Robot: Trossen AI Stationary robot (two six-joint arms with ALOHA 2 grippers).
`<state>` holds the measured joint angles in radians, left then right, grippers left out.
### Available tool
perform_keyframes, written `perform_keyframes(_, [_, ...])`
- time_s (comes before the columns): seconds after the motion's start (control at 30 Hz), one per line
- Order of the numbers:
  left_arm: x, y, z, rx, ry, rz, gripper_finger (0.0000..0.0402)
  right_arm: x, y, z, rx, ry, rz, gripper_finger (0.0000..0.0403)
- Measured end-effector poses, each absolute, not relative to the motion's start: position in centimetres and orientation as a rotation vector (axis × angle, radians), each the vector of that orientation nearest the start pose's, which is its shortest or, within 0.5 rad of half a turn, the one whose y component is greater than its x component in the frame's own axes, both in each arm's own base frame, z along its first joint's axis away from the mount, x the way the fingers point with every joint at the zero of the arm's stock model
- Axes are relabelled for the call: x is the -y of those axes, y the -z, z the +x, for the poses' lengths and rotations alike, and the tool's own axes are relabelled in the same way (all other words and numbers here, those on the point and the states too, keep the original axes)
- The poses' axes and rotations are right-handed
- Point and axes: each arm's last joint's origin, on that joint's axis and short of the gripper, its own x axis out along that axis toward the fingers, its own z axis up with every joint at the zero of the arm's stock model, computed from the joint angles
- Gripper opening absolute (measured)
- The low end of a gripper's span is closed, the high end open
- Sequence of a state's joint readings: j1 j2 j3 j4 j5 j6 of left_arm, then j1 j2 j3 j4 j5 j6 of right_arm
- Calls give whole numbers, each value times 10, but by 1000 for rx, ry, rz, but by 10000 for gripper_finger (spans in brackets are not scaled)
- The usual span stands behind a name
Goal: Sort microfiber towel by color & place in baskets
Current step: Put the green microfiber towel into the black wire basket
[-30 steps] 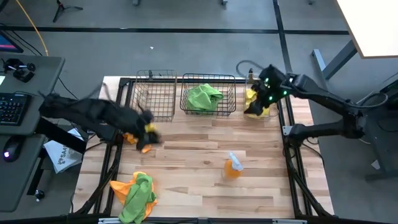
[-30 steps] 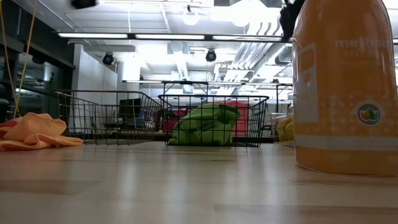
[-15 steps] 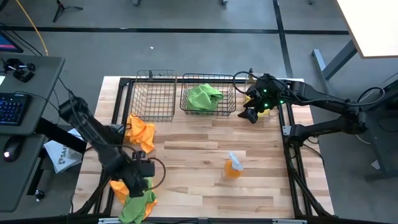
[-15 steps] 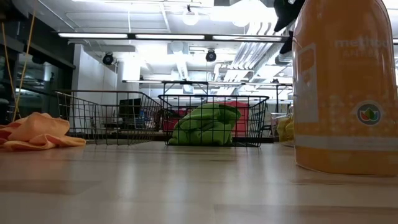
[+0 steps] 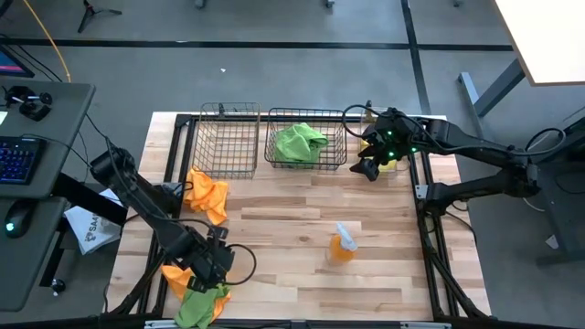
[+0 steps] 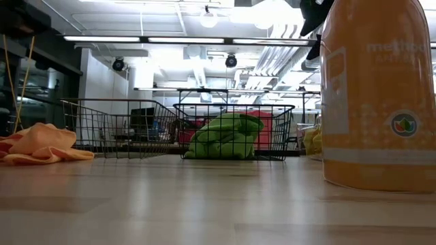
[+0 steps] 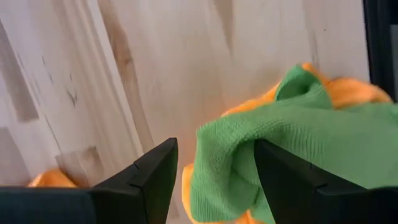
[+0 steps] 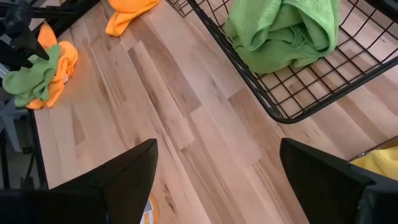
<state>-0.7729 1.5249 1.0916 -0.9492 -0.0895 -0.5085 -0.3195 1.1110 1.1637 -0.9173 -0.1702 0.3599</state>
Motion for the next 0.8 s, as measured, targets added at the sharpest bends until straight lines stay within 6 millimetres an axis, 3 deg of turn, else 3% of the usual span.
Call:
perform_keyframes(0.1, [189, -225, 204, -1324, 243, 142, 181, 60, -340, 198, -810, 293, 546, 332])
perform_keyframes(0.33, [193, -216, 206, -1361, 255, 141, 68, 60, -340, 198, -810, 293, 545, 332])
perform_keyframes(0.43, [196, -212, 205, -1377, 260, 153, 44, 60, -340, 198, -811, 293, 545, 332])
perform_keyframes(0.6, [197, -211, 205, -1413, 295, 124, 55, 60, -340, 198, -811, 292, 545, 332])
perform_keyframes(0.8, [196, -211, 203, -1433, 328, 170, 116, 60, -340, 198, -811, 292, 545, 332])
